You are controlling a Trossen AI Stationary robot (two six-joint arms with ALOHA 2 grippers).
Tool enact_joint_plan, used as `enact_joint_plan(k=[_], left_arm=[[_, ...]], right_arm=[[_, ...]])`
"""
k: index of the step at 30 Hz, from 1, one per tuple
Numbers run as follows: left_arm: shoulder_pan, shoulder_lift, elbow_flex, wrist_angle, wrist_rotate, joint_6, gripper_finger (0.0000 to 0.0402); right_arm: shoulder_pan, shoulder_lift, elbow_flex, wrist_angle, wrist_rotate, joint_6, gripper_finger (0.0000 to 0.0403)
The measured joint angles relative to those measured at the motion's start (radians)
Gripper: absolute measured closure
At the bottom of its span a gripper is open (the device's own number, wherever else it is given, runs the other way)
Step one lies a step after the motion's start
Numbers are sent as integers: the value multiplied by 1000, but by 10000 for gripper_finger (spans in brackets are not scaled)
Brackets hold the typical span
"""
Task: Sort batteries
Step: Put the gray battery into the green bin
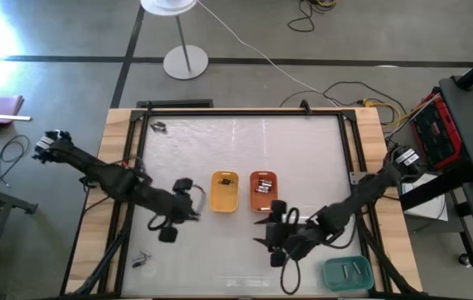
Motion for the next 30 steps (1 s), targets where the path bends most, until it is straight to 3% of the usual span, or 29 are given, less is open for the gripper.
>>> enact_joint_plan(k=[5,10,18,25,30], left_arm=[[9,-51,-133,468,-97,167,397],[40,12,-234,792,-167,248,397],[84,105,-265,928,-228,214,395],[95,179,-232,946,-236,196,394],[95,188,-223,948,-237,197,393]], right_arm=[[-97,75,-71,345,6,-122,193],[-187,98,-55,434,-3,-203,193],[-248,22,57,251,-117,-217,193],[-255,16,79,218,-120,-255,197],[-255,-6,88,166,-121,-219,224]])
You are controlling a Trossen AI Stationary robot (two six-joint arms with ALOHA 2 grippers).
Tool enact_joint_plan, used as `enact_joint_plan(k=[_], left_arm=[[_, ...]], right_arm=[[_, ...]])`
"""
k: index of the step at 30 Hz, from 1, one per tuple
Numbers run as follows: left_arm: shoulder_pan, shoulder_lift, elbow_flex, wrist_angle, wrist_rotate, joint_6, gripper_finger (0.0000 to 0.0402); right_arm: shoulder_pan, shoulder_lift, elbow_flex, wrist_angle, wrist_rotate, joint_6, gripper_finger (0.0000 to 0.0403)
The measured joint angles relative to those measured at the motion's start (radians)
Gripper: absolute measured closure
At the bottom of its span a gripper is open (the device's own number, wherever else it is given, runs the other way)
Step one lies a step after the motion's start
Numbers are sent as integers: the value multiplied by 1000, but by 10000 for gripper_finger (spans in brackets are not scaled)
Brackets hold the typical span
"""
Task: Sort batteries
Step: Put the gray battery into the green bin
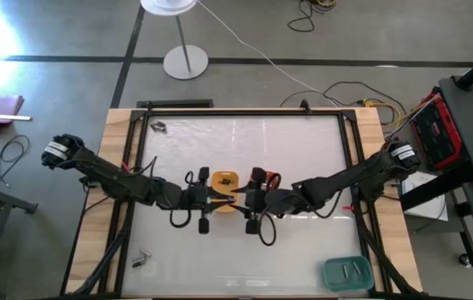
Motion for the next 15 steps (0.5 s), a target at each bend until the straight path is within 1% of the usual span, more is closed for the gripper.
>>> enact_joint_plan(k=[3,11,15], left_arm=[[0,-7,-2,-3,0,0,393],[1,-5,-3,5,-1,4,393],[2,-5,-3,7,-7,4,393]], right_arm=[[0,-1,0,-14,0,34,251],[0,-1,-1,5,-3,35,329],[0,-1,-1,17,-26,34,356]])
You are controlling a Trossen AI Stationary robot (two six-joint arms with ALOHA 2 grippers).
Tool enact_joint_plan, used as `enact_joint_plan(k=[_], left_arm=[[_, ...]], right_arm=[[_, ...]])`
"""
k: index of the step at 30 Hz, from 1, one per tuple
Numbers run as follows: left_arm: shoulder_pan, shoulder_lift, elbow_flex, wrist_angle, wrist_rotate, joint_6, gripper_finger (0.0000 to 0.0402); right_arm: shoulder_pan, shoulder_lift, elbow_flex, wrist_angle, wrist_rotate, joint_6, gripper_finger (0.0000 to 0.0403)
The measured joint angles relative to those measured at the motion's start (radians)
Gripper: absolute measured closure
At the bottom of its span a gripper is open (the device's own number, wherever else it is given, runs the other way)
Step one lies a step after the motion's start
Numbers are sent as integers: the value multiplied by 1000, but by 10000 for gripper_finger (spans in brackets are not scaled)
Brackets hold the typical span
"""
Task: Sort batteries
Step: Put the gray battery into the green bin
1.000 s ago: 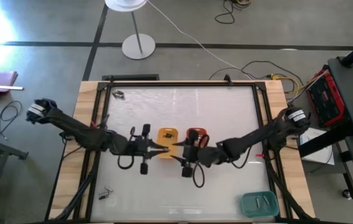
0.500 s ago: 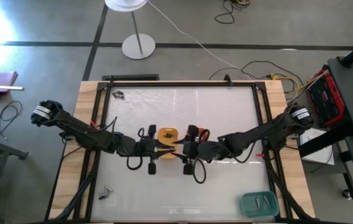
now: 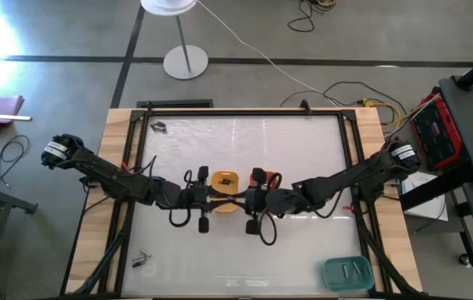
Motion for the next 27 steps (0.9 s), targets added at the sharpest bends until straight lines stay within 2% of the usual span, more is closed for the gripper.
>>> enact_joint_plan(k=[10,16,20,24,27], left_arm=[[2,1,-1,-8,-9,25,391],[3,1,-1,-9,-1,58,361],[0,-28,-1,-107,-37,65,321],[-19,-111,-12,-283,-118,30,282],[-36,-167,-87,-237,-150,26,260]], right_arm=[[-1,0,0,-1,-29,13,370],[0,-10,0,-17,-40,47,375],[2,-21,59,-167,-41,97,375],[20,-26,156,-443,-37,213,376],[52,-25,205,-699,-37,393,376]])
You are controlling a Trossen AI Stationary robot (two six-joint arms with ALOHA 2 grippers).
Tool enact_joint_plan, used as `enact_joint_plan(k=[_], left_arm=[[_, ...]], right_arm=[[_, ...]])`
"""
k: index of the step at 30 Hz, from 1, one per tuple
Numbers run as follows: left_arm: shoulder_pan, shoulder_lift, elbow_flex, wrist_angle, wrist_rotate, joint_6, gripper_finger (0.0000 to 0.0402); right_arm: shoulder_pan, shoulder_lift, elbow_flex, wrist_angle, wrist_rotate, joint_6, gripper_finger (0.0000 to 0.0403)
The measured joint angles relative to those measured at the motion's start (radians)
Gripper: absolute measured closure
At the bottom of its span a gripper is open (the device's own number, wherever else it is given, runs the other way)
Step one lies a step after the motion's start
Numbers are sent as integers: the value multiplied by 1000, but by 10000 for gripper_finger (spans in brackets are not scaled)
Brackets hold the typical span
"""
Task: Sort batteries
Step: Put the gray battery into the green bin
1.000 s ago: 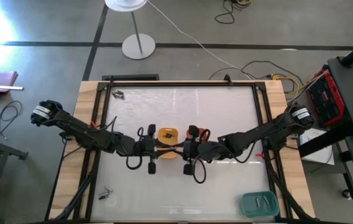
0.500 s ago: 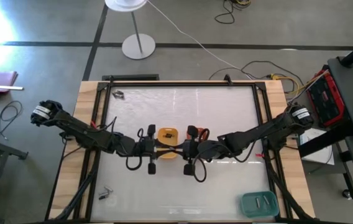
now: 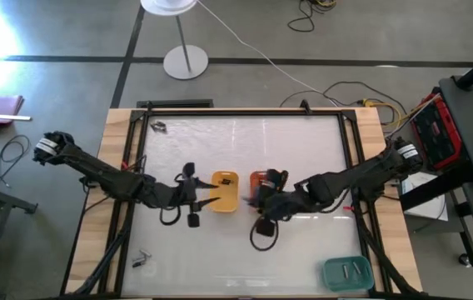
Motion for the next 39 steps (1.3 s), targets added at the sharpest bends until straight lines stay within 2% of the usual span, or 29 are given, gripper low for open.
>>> enact_joint_plan(k=[3,6,11,19,27,32,39], left_arm=[[0,-38,-139,211,-5,6,247],[1,-47,-283,464,-9,10,243],[0,8,-423,785,-6,3,245],[-14,142,-438,850,61,-78,252],[-63,290,-385,1037,65,24,261],[-77,353,-389,1109,84,38,265],[-101,416,-391,1133,83,6,265]], right_arm=[[58,0,21,-242,-26,265,376],[135,1,21,-410,-107,540,376],[265,2,21,-507,-206,833,376],[391,2,20,-519,-436,1111,376],[462,3,20,-564,-586,1282,376],[521,3,20,-548,-772,1460,371],[609,22,19,-565,-773,1605,376]])
